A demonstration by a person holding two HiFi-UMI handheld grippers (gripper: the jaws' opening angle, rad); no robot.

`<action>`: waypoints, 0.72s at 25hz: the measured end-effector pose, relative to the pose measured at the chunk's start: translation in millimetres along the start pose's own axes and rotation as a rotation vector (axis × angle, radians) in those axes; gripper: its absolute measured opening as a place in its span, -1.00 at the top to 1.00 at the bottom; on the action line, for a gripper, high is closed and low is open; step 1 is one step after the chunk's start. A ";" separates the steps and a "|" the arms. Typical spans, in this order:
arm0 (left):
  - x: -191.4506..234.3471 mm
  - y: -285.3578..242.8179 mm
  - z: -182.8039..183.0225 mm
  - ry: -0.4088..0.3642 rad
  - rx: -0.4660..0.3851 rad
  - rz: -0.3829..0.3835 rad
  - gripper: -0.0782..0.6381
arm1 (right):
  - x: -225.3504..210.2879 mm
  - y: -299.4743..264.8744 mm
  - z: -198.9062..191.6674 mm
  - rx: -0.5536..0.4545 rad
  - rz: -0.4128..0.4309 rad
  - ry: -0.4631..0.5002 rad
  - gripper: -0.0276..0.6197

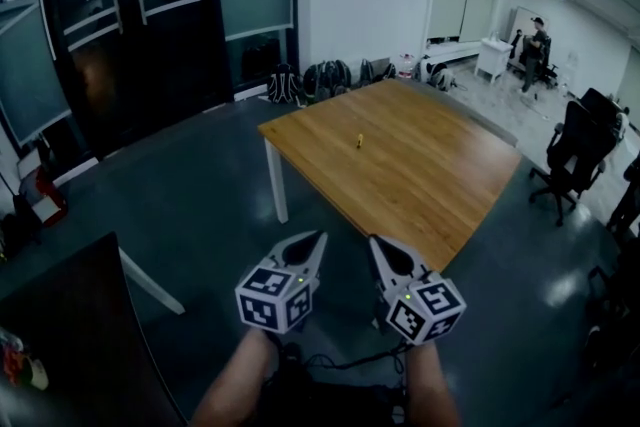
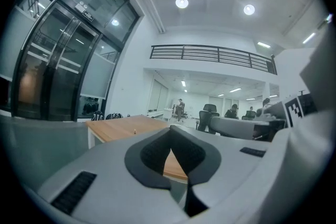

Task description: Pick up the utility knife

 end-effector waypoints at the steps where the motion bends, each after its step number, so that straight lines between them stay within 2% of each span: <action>1: 11.8 -5.8 0.4 0.004 0.001 0.005 0.76 | -2.5 -12.4 -1.9 0.008 0.004 0.000 0.88; 9: 107.2 -59.6 7.3 0.019 0.028 -0.017 0.76 | -24.4 -119.5 -11.5 0.045 -0.015 -0.003 0.88; 18: 191.2 -110.4 16.1 0.030 0.085 -0.064 0.76 | -44.7 -208.4 -10.8 0.063 -0.110 -0.025 0.88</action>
Point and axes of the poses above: the fingertips, and each gripper's own axes: y backward along the fingers, x to its left, z out of its top, the point moved 4 cm from there along y, backward along the fingers, and after that the axes turned 3 degrees about -z, right-handed, at the moved point
